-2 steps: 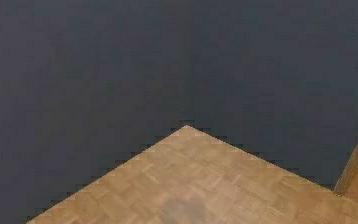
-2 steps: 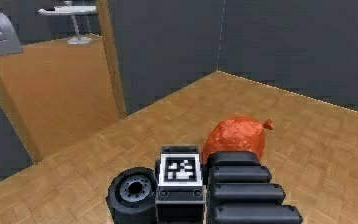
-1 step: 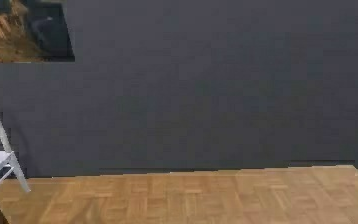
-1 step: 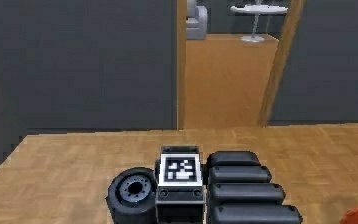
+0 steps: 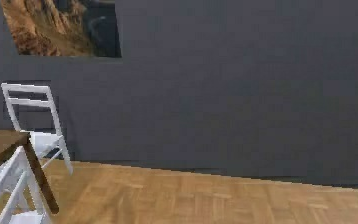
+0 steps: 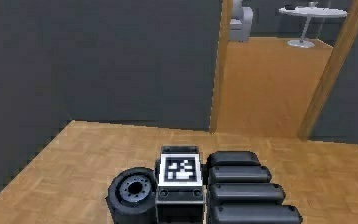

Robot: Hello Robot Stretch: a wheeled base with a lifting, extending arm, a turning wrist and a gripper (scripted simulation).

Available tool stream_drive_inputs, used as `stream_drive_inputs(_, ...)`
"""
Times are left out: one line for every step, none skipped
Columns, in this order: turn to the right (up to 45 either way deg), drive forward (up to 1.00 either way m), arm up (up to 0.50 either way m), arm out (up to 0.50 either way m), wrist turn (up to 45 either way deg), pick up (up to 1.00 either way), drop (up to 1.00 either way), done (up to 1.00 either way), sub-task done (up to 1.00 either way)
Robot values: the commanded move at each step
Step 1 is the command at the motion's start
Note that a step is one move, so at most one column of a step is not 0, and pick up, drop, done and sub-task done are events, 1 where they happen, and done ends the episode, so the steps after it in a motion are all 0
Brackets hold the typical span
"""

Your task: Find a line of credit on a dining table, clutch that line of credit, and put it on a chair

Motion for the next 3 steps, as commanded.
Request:
stream_drive_inputs(0.0, 0.80, 0.00, 0.00, 0.0, 0.00, 0.00, 0.00, 0.00)
stream_drive_inputs(45.0, 0.00, 0.00, 0.00, 0.0, 0.00, 0.00, 0.00, 0.00)
stream_drive_inputs(45.0, 0.00, 0.00, 0.00, 0.0, 0.00, 0.00, 0.00, 0.00)
